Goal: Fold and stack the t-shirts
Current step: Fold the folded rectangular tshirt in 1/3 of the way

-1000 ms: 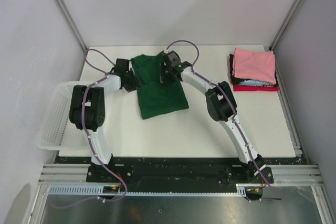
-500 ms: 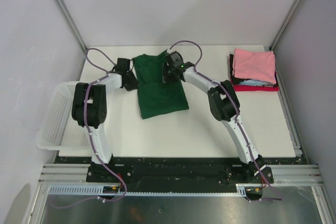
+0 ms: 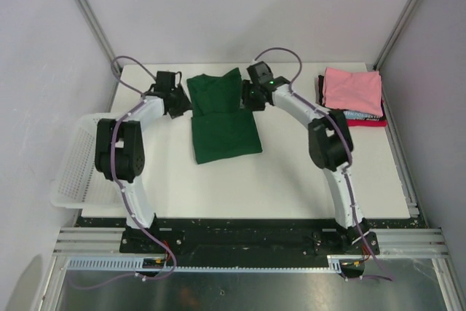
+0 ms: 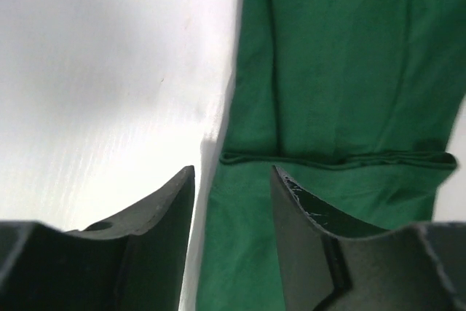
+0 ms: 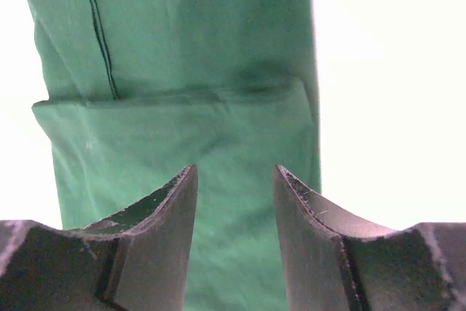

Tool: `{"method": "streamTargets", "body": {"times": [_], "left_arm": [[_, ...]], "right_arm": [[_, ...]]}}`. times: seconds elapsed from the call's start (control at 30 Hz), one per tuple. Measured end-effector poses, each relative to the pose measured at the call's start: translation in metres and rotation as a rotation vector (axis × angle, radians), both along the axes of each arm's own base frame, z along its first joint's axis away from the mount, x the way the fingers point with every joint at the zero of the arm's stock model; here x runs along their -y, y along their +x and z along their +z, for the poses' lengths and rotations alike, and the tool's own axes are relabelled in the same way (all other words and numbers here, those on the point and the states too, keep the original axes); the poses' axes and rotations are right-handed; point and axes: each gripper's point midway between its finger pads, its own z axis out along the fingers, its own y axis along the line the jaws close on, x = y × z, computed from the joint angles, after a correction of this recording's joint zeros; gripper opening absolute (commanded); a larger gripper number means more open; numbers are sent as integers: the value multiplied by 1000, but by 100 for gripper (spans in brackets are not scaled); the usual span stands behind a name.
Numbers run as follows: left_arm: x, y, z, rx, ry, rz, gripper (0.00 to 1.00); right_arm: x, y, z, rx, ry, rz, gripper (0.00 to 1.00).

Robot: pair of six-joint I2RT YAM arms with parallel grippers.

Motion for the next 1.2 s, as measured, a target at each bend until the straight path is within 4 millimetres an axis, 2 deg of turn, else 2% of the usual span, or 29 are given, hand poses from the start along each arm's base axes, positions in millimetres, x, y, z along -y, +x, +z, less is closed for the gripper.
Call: {"method": "streamTargets", "body": {"times": [0.1, 0.17, 0.27, 0.33, 0.4, 0.47, 0.57, 0.67, 0.97, 1.2], "left_arm": [[4, -5, 23, 44, -24, -13, 40], [10, -18, 43, 75, -50, -27, 30], [27, -47, 61, 106, -85, -56, 18], [45, -66, 61, 105, -114, -94, 12], [63, -85, 51, 74, -143, -129, 9], [79, -104, 32, 25, -166, -162, 6], [88, -130, 5, -52, -184, -175, 3], [87, -146, -13, -103, -193, -161, 1], [84, -159, -33, -142, -210, -135, 0], [80, -171, -46, -171, -201, -131, 3]], "right_arm": [[27, -24, 23, -9, 3, -33, 46], [42, -39, 34, 2, 16, -49, 42], [59, -73, 33, -24, 25, -62, 39], [63, -92, 22, -56, 15, -59, 36], [62, -105, 8, -88, -2, -48, 31], [59, -119, -5, -123, -24, -33, 29], [52, -128, -10, -131, -37, -13, 27], [42, -133, -9, -120, -38, 8, 26], [32, -141, -14, -124, -49, 32, 22], [52, -154, -53, -202, -109, -9, 22]]}}
